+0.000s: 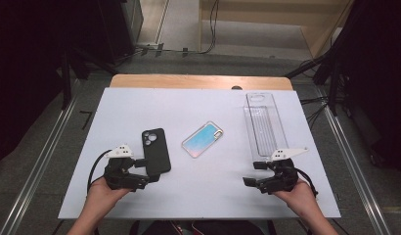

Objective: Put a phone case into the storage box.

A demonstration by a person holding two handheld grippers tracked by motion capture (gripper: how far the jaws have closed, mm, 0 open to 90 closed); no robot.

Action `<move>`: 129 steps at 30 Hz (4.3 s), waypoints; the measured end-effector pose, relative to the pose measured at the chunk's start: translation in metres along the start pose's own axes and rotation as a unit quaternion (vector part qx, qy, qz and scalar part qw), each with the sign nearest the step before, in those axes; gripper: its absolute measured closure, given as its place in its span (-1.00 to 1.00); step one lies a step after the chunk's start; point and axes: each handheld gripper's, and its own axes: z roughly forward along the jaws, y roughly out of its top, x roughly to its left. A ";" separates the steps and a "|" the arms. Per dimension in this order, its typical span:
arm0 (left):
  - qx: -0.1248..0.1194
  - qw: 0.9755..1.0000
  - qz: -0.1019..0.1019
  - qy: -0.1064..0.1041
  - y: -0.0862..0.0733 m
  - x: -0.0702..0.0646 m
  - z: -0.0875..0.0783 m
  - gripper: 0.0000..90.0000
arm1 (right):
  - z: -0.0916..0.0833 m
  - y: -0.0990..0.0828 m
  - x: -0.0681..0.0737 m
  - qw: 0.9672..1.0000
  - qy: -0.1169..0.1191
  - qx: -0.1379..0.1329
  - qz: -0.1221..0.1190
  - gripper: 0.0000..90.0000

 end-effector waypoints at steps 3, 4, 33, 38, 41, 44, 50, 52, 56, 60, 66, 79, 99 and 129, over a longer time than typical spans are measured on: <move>0.004 1.000 0.005 -0.008 0.003 0.001 0.002 -0.58 | 0.000 0.000 0.000 1.000 -0.001 0.000 0.000 -0.65; 0.003 1.000 0.003 -0.013 0.003 0.002 0.003 -0.65 | 0.000 0.000 0.000 1.000 -0.001 0.000 0.000 -0.65; -0.004 1.000 0.007 0.008 0.038 0.002 0.026 -1.00 | -0.003 -0.001 -0.002 1.000 -0.001 -0.003 0.011 -0.65; 0.000 1.000 0.019 0.009 0.046 0.001 0.030 -1.00 | -0.002 -0.001 -0.001 1.000 -0.002 0.000 0.006 -0.65; -0.005 1.000 0.017 0.011 0.051 0.001 0.033 -1.00 | -0.002 0.000 -0.001 1.000 -0.004 0.002 0.002 -0.65; -0.001 0.999 0.029 0.014 0.057 -0.001 0.037 -1.00 | -0.001 0.000 -0.001 1.000 -0.004 0.001 0.001 -0.65; 0.000 1.000 0.030 0.005 0.068 -0.003 0.046 -1.00 | -0.001 0.000 -0.001 1.000 -0.004 0.000 -0.001 -0.65; 0.002 0.999 0.033 0.005 0.070 -0.004 0.050 -1.00 | -0.001 0.000 0.000 1.000 -0.004 0.000 -0.001 -0.65; 0.006 0.999 0.037 0.004 0.076 -0.006 0.057 -1.00 | -0.001 0.000 0.000 1.000 -0.005 0.000 -0.001 -0.65; 0.005 0.999 0.038 0.003 0.082 -0.008 0.063 -1.00 | -0.002 0.000 0.000 1.000 -0.005 0.001 -0.001 -0.65; 0.007 0.999 0.038 0.000 0.090 -0.008 0.073 -1.00 | -0.002 0.000 0.001 1.000 -0.005 0.000 -0.001 -0.65; 0.015 0.998 0.053 0.002 0.106 -0.011 0.098 -0.99 | -0.001 -0.001 0.000 1.000 -0.005 0.002 -0.001 -0.65; 0.006 0.998 0.056 0.002 0.125 -0.011 0.133 -0.94 | -0.002 -0.002 0.001 1.000 -0.005 0.003 -0.001 -0.65; 0.007 0.997 0.067 0.040 0.117 -0.011 0.157 -0.94 | -0.002 -0.002 0.000 1.000 -0.004 0.004 0.000 -0.65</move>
